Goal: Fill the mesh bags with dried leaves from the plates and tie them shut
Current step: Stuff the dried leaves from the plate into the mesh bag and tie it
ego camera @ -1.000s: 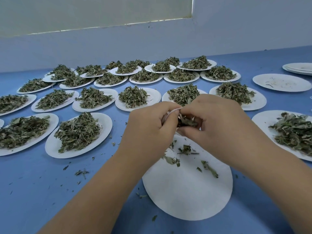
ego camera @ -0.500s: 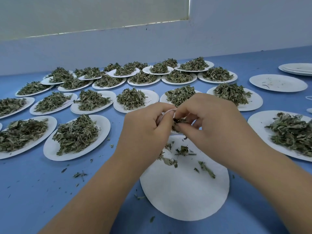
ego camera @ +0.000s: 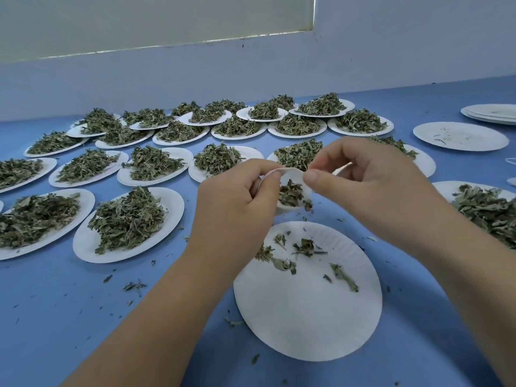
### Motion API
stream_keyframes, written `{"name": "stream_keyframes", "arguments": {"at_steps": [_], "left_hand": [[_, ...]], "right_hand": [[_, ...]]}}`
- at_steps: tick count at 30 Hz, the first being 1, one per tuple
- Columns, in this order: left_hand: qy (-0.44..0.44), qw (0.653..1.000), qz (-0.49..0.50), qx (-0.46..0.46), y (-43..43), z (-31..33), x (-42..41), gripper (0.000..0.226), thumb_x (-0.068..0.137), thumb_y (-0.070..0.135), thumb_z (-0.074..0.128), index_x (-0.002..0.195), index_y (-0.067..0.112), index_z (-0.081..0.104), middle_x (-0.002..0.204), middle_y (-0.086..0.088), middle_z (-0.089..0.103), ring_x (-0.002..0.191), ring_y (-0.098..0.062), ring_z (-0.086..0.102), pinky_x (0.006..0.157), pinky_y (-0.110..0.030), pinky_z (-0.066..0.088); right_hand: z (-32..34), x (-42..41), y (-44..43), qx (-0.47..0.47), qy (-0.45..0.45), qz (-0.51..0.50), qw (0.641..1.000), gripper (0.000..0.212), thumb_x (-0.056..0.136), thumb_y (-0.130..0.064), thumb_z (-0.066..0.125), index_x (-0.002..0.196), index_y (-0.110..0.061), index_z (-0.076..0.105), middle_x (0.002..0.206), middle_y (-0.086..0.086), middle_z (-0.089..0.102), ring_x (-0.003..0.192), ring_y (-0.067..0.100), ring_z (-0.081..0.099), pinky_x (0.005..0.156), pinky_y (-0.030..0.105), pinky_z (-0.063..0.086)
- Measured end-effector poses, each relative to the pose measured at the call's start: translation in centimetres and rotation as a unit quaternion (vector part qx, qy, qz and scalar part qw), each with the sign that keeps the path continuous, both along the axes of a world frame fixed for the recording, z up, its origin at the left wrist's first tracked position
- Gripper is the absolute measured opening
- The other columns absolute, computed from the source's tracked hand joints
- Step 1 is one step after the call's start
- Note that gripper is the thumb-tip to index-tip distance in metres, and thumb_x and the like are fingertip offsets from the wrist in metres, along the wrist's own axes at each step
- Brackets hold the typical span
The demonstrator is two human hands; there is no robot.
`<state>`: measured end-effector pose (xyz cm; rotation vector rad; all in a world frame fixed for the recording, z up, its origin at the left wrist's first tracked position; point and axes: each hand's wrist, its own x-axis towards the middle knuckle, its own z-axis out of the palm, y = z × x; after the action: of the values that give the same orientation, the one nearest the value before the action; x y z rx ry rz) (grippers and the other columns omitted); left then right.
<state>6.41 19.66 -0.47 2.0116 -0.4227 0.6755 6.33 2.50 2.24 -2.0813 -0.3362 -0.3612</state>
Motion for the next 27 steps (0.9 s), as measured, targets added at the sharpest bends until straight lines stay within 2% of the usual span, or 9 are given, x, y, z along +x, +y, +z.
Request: {"name": "stream_keyframes", "arguments": {"at_steps": [2, 5, 7, 10, 13, 18, 22, 24, 27], "left_hand": [[-0.003, 1.0, 0.0, -0.01, 0.0, 0.1, -0.1, 0.016, 0.093, 0.02, 0.058, 0.091, 0.028, 0.071, 0.065, -0.015, 0.061, 0.063, -0.025, 0.057, 0.06, -0.04, 0.045], [-0.001, 1.0, -0.017, -0.017, -0.2, 0.2, -0.3, 0.017, 0.091, 0.024, 0.055, 0.089, 0.03, 0.071, 0.066, -0.016, 0.06, 0.061, -0.028, 0.058, 0.054, -0.041, 0.047], [-0.008, 0.999, -0.037, -0.001, -0.3, 0.2, -0.4, 0.019, 0.091, 0.023, 0.054, 0.09, 0.03, 0.072, 0.062, -0.015, 0.059, 0.055, -0.024, 0.054, 0.05, -0.036, 0.046], [-0.032, 0.997, -0.051, 0.047, -0.5, 0.2, -0.7, 0.021, 0.091, 0.019, 0.055, 0.095, 0.028, 0.073, 0.054, -0.007, 0.056, 0.048, -0.013, 0.044, 0.046, -0.014, 0.03], [-0.05, 0.995, -0.053, 0.075, -0.7, 0.1, -0.9, 0.022, 0.09, 0.015, 0.056, 0.097, 0.028, 0.074, 0.051, -0.005, 0.053, 0.05, -0.017, 0.046, 0.045, -0.015, 0.03], [-0.047, 0.996, -0.043, 0.059, -0.6, 0.1, -0.9, 0.02, 0.09, 0.017, 0.057, 0.094, 0.025, 0.075, 0.05, -0.002, 0.052, 0.048, -0.008, 0.043, 0.047, -0.008, 0.027], [-0.04, 0.997, -0.04, 0.048, -0.6, 0.1, -0.9, 0.021, 0.09, 0.019, 0.056, 0.094, 0.024, 0.075, 0.055, 0.001, 0.057, 0.05, -0.008, 0.046, 0.049, -0.01, 0.03], [-0.036, 0.997, -0.054, 0.046, -0.6, 0.2, -1.0, 0.02, 0.09, 0.018, 0.057, 0.093, 0.028, 0.074, 0.054, 0.0, 0.056, 0.049, -0.009, 0.045, 0.047, -0.011, 0.029], [-0.037, 0.994, -0.081, 0.067, -0.7, 0.2, -1.2, 0.022, 0.089, 0.019, 0.058, 0.099, 0.032, 0.073, 0.056, -0.002, 0.06, 0.053, -0.017, 0.051, 0.047, -0.025, 0.039]], "right_hand": [[-0.4, 0.4, -0.1, 0.0, 0.045, 0.01, 0.999, 0.027, 0.071, -0.054, 0.064, 0.09, -0.034, 0.062, 0.088, -0.015, 0.065, 0.066, 0.003, 0.062, 0.057, 0.017, 0.045], [-1.1, 0.7, 0.5, 0.006, 0.116, 0.048, 0.992, 0.026, 0.076, -0.045, 0.07, 0.099, -0.035, 0.06, 0.09, -0.011, 0.064, 0.067, 0.008, 0.067, 0.056, 0.024, 0.05], [-1.4, 0.8, 0.8, 0.025, 0.138, 0.076, 0.987, 0.022, 0.08, -0.034, 0.073, 0.099, -0.027, 0.063, 0.086, -0.006, 0.067, 0.063, 0.01, 0.068, 0.052, 0.022, 0.05], [-1.5, 0.8, 1.1, 0.078, 0.168, 0.096, 0.978, 0.015, 0.083, -0.022, 0.073, 0.094, -0.015, 0.065, 0.069, -0.002, 0.068, 0.057, 0.011, 0.064, 0.049, 0.025, 0.05], [-1.6, 1.1, 1.2, 0.075, 0.166, 0.083, 0.98, 0.011, 0.082, -0.016, 0.071, 0.089, -0.012, 0.064, 0.055, -0.006, 0.062, 0.05, 0.01, 0.058, 0.047, 0.028, 0.046], [-1.4, 1.0, 1.1, 0.076, 0.171, 0.11, 0.976, 0.014, 0.083, -0.021, 0.064, 0.091, -0.011, 0.068, 0.059, -0.005, 0.061, 0.053, 0.01, 0.058, 0.049, 0.027, 0.046], [-1.1, 0.8, 0.8, 0.088, 0.185, 0.169, 0.964, 0.013, 0.089, -0.019, 0.062, 0.097, -0.014, 0.071, 0.066, -0.004, 0.06, 0.058, 0.011, 0.058, 0.052, 0.024, 0.047], [-1.3, 0.9, 1.0, 0.087, 0.178, 0.144, 0.97, 0.008, 0.086, -0.012, 0.064, 0.092, -0.011, 0.069, 0.061, -0.003, 0.059, 0.052, 0.01, 0.055, 0.049, 0.025, 0.045], [-1.8, 1.4, 1.6, 0.062, 0.151, 0.08, 0.983, 0.005, 0.077, -0.005, 0.061, 0.076, -0.01, 0.059, 0.047, -0.008, 0.053, 0.041, 0.007, 0.048, 0.046, 0.027, 0.038]]}}
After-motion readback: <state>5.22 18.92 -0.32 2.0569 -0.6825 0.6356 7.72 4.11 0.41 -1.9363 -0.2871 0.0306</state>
